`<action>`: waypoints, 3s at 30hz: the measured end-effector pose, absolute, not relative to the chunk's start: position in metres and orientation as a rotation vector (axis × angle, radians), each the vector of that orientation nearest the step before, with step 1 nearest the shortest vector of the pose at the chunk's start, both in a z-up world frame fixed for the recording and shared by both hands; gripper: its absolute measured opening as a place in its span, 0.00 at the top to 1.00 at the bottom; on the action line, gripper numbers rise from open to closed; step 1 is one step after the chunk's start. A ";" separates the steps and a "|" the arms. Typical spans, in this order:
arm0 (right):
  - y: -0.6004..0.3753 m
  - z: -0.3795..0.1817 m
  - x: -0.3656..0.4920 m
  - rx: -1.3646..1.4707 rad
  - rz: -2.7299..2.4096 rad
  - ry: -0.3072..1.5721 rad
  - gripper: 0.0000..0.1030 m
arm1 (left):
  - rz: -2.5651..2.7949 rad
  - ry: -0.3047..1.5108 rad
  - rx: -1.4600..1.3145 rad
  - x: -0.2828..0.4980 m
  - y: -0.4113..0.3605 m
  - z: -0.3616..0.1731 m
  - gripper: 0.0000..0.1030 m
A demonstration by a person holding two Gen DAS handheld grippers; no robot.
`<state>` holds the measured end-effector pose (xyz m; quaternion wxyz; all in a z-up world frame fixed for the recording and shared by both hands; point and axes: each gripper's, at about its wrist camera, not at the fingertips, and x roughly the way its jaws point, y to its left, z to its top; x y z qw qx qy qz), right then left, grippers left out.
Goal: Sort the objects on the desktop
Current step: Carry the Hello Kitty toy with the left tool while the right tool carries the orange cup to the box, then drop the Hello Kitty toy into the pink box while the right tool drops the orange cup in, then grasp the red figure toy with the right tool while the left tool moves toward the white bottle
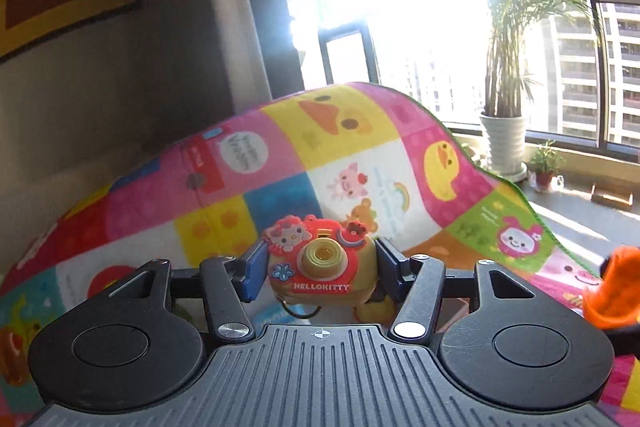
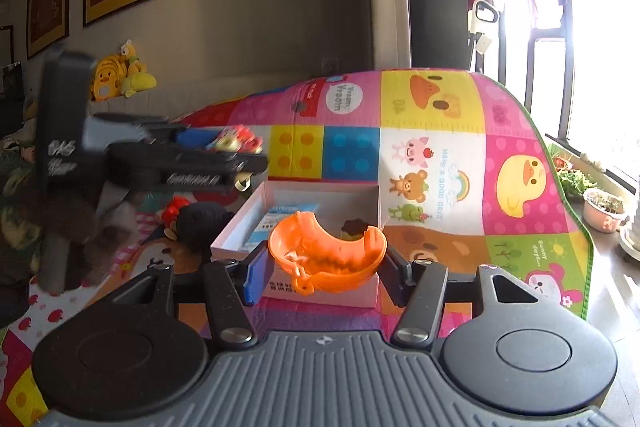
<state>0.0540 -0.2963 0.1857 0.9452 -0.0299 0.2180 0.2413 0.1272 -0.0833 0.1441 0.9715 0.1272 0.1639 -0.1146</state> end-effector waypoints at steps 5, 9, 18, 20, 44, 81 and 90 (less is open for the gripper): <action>-0.299 0.164 0.071 -0.089 0.441 0.511 0.45 | -0.236 0.390 0.141 0.185 -0.078 0.127 0.24; -0.303 0.154 0.083 -0.088 0.408 0.555 0.45 | -0.241 0.432 0.088 0.163 -0.060 0.106 0.08; -0.282 0.151 0.100 -0.094 0.454 0.598 0.45 | -0.192 0.668 -0.088 0.053 -0.014 0.058 0.00; -0.271 0.153 0.109 -0.096 0.473 0.610 0.45 | -0.190 0.711 -0.147 0.033 -0.004 0.046 0.00; -0.214 0.139 0.185 -0.184 0.318 0.672 0.25 | 0.019 0.674 -0.321 -0.021 0.057 0.024 0.00; 0.124 0.088 0.254 -0.317 0.688 0.907 0.19 | 0.470 0.504 -0.503 0.013 0.131 0.008 0.00; 0.065 0.120 0.222 -0.298 0.797 0.894 0.54 | 0.454 0.497 -0.516 0.012 0.133 0.008 0.00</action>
